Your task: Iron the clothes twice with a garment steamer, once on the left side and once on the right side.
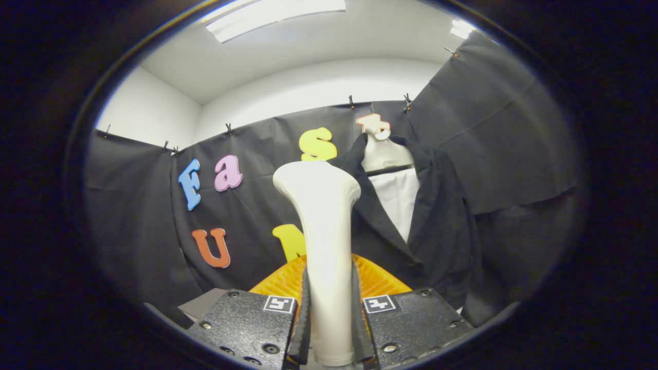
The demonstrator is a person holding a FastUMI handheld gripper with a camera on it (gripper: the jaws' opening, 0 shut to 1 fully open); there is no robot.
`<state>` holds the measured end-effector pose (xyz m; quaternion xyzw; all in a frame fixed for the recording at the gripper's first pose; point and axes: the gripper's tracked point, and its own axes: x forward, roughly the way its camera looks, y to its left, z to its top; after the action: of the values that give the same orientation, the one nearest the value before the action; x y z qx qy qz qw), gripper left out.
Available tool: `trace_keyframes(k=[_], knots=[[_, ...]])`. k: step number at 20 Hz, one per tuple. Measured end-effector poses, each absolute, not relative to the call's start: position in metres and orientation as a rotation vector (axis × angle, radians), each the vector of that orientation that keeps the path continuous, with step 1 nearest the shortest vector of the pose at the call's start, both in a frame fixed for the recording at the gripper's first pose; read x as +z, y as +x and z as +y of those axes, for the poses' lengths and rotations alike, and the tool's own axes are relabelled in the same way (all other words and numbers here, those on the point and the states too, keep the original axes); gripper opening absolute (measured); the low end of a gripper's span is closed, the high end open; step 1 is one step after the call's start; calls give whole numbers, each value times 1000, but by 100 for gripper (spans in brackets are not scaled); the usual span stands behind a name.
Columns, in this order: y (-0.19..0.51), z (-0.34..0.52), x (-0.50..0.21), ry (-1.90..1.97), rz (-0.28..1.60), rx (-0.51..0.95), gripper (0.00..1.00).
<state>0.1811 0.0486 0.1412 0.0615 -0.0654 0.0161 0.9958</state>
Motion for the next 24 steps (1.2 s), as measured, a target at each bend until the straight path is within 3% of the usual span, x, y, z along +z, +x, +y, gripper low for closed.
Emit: trace_keyframes(k=[12, 24], knots=[[251, 1, 220, 21, -285, -50, 35], [285, -1, 201, -88, -278, -132, 35]])
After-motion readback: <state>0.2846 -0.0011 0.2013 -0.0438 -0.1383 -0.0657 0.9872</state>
